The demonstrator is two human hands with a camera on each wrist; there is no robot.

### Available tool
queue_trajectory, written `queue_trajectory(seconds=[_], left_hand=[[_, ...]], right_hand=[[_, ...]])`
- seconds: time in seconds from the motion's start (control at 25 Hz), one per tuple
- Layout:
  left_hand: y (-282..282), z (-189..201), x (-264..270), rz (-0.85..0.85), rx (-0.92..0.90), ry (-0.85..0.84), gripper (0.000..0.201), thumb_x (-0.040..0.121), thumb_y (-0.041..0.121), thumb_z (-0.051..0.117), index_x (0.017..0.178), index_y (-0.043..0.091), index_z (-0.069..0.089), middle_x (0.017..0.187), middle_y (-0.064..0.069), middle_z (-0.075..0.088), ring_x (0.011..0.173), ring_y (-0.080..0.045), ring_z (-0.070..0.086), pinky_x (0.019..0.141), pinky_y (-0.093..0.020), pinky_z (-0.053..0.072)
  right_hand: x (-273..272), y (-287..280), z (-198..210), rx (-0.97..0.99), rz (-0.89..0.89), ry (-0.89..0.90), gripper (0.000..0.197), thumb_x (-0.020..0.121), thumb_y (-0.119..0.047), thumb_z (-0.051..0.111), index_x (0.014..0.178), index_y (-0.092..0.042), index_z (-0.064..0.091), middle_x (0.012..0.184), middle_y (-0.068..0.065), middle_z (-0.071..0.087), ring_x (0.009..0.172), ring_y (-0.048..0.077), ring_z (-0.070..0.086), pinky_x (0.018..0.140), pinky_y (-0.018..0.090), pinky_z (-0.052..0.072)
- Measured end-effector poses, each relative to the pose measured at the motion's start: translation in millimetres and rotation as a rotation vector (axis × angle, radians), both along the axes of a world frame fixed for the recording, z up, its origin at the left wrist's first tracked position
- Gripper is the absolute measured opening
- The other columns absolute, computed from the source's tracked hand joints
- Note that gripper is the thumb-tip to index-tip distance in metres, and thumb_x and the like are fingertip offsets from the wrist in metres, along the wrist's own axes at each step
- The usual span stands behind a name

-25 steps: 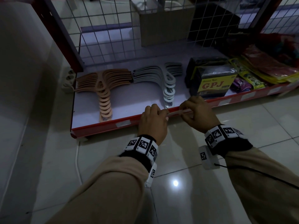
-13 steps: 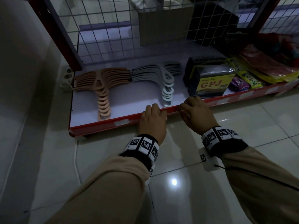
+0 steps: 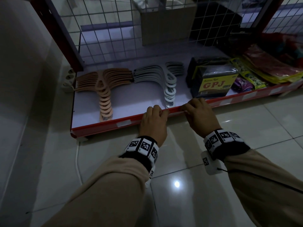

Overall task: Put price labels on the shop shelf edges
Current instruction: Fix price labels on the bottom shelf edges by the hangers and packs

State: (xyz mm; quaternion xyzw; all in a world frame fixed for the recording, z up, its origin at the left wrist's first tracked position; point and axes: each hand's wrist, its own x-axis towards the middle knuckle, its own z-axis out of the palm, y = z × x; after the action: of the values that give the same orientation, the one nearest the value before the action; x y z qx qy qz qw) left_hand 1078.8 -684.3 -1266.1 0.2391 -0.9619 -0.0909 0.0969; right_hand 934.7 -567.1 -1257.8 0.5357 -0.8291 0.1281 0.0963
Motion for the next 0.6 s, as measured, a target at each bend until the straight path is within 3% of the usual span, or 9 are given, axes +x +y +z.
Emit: queue_trajectory(seconds=[0.12,0.28,0.44,0.6], left_hand=[[-1,2,4,-0.011,0.031,0.008,0.047,0.078,0.001,0.052,0.122,0.015,0.05,0.109,-0.007,0.048,0.099,-0.026,0.043,0.081,-0.033,0.039],[-1,6,7,-0.014,0.044,0.002,0.047,0.077,-0.001,0.05,0.122,0.014,0.05,0.112,-0.007,0.047,0.101,-0.024,0.041,0.084,-0.031,0.038],[-4,11,14,-0.04,0.033,-0.033,0.051,0.076,-0.003,0.048,0.124,0.014,0.047,0.118,-0.006,0.044,0.105,-0.023,0.038,0.087,-0.03,0.037],[-10,13,32,-0.043,-0.037,-0.058,0.055,0.078,0.001,0.051,0.13,0.015,0.044,0.125,-0.005,0.042,0.11,-0.024,0.039,0.09,-0.033,0.037]], right_hand=[[1,1,-2,0.006,-0.029,-0.015,0.036,0.077,0.004,0.059,0.108,-0.013,0.062,0.097,0.014,0.058,0.088,0.035,0.049,0.069,0.045,0.044],[3,0,-3,-0.011,-0.014,0.013,0.042,0.071,0.009,0.06,0.107,-0.012,0.063,0.096,0.015,0.058,0.085,0.036,0.049,0.068,0.041,0.043],[12,-2,-1,0.014,-0.033,0.004,0.041,0.072,0.002,0.058,0.11,-0.013,0.063,0.104,0.016,0.057,0.091,0.037,0.049,0.073,0.046,0.044],[32,-9,5,0.011,-0.016,-0.017,0.043,0.068,-0.003,0.065,0.11,-0.013,0.062,0.107,0.013,0.057,0.095,0.037,0.05,0.074,0.043,0.042]])
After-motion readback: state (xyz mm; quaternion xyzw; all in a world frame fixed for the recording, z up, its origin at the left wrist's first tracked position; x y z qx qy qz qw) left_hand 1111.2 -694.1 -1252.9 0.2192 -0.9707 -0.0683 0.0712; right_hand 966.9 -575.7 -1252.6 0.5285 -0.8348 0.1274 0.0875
